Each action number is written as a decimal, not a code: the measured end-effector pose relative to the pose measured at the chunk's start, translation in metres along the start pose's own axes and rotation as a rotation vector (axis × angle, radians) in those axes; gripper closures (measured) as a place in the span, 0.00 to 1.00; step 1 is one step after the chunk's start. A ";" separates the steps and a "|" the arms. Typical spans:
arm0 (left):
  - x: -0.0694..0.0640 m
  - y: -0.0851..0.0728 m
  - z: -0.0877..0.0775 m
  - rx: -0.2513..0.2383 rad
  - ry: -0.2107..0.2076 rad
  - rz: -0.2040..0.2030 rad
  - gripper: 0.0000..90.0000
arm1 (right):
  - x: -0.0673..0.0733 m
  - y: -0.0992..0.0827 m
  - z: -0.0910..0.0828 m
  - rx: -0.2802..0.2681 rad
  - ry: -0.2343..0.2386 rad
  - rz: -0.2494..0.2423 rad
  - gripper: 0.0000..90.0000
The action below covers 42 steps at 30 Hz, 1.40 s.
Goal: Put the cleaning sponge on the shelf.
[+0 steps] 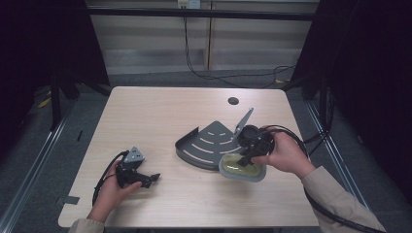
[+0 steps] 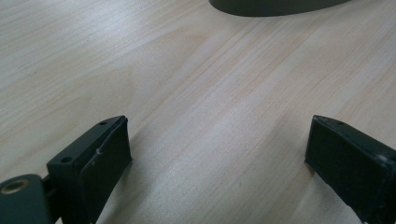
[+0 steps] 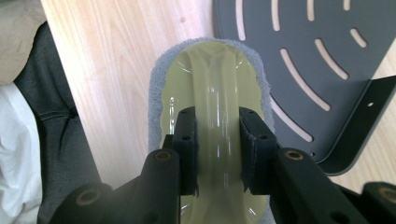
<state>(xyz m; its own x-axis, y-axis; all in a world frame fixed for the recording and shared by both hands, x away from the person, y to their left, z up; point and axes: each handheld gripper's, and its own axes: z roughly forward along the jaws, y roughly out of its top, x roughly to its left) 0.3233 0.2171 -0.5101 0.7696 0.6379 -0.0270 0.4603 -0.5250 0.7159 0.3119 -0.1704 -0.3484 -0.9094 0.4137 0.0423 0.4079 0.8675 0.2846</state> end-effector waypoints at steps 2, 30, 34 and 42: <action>0.000 0.000 0.000 0.001 0.002 0.004 0.07 | -0.002 0.002 -0.002 0.005 -0.003 0.005 0.79; 0.000 0.000 0.000 0.002 0.002 0.004 0.07 | -0.033 0.016 0.001 0.010 -0.036 0.075 0.78; 0.000 0.000 0.000 0.003 0.001 0.004 0.07 | -0.038 0.019 0.002 0.008 -0.039 0.092 0.78; 0.000 0.000 0.000 0.003 0.001 0.004 0.07 | -0.045 0.024 0.007 0.010 -0.047 0.117 0.78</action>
<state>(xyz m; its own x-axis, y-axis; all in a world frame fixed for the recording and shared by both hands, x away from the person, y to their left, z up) 0.3234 0.2173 -0.5099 0.7712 0.6362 -0.0231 0.4581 -0.5294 0.7140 0.3635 -0.1662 -0.3506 -0.8510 0.5243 0.0294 0.5117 0.8153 0.2712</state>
